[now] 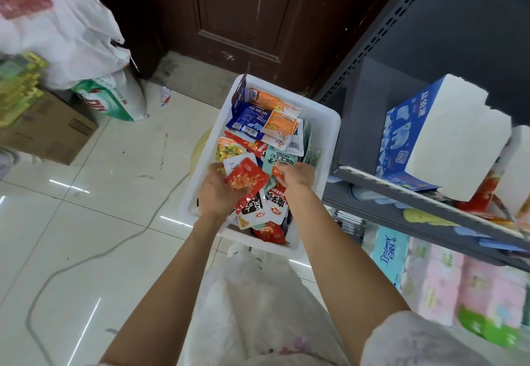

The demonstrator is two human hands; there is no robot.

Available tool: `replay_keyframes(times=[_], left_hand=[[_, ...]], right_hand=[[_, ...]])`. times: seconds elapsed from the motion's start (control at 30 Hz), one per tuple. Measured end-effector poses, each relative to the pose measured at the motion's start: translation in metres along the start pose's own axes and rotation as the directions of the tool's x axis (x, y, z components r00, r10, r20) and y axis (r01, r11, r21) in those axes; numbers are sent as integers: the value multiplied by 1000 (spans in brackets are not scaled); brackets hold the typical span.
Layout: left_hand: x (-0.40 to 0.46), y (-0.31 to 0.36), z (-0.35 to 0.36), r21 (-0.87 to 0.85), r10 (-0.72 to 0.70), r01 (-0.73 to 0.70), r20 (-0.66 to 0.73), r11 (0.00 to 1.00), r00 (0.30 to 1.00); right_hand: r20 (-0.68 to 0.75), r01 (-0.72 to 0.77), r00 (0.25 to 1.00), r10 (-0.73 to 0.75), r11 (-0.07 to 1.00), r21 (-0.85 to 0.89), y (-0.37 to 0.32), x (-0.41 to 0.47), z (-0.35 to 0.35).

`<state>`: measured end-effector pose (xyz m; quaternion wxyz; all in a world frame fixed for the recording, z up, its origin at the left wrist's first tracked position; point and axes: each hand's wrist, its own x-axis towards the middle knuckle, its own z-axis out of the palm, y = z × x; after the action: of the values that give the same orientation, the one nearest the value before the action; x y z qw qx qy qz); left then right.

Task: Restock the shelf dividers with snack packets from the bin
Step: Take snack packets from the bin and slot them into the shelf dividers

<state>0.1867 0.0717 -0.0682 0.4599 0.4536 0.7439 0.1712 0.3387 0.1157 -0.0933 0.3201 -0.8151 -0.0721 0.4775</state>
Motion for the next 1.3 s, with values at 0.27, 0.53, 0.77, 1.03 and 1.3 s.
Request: replay_keyframes(times=[0.27, 0.53, 0.77, 1.03, 1.3], left_hand=[[3, -6, -6, -16, -51, 52, 68, 998, 996], [1, -7, -25, -282, 42, -68, -97, 957, 994], [3, -8, -32, -226, 137, -146, -53, 963, 989], [0, -5, -26, -498, -13, -33, -89, 867, 996], [2, 1, -31, -587, -11, 1, -14, 809, 1000]], right_hand=[[82, -95, 994, 76, 961, 261, -6, -36, -29], [124, -1, 992, -26, 977, 215, 19, -52, -78], [3, 335, 939, -343, 917, -217, 37, -58, -96], [-31, 541, 831, -555, 821, -182, 30, -66, -116], [16, 473, 878, -478, 874, 113, 15, -74, -108]])
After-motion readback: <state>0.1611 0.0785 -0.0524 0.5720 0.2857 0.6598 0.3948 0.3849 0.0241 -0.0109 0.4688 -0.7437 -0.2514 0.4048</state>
